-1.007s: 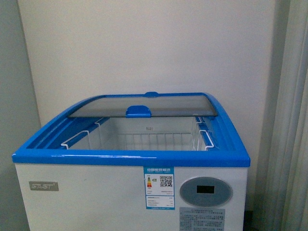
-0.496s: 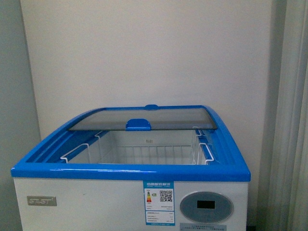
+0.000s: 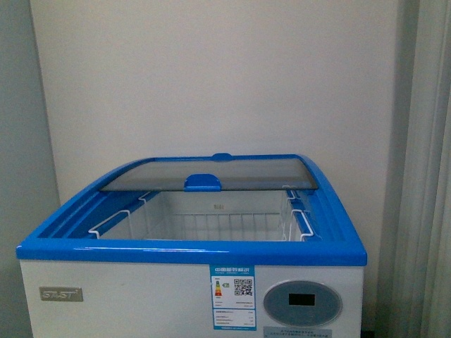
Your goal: Put drink in fridge
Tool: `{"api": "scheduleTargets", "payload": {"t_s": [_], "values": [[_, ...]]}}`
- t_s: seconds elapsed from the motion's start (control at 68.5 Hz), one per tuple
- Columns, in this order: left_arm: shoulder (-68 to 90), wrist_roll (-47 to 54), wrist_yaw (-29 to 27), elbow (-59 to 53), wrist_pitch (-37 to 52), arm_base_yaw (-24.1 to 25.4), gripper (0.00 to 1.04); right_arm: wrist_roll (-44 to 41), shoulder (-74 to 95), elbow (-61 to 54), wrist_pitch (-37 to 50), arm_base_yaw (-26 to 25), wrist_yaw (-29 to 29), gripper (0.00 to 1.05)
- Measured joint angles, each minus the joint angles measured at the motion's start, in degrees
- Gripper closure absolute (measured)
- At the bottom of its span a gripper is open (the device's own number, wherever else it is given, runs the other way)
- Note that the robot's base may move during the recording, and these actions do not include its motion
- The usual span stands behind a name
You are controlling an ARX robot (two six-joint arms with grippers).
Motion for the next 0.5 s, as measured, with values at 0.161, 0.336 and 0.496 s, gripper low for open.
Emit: {"api": "scheduleTargets", "payload": {"t_s": [0.161,0.336,0.496], "values": [[0.0,0.0,0.0,0.0,0.0,0.0,1.02,0.0,-2.2,-1.9,0.3,-0.1,-0.1,1.02],[0.0,0.0,0.0,0.0,0.0,0.0,1.02,0.0,-2.4,-1.9,0.3,-0.1,-0.2,1.00],[0.0,0.0,0.0,0.0,0.0,0.0,0.75,0.0,-2.5,-1.9,0.3,-0.1,-0.1,0.72]]}}
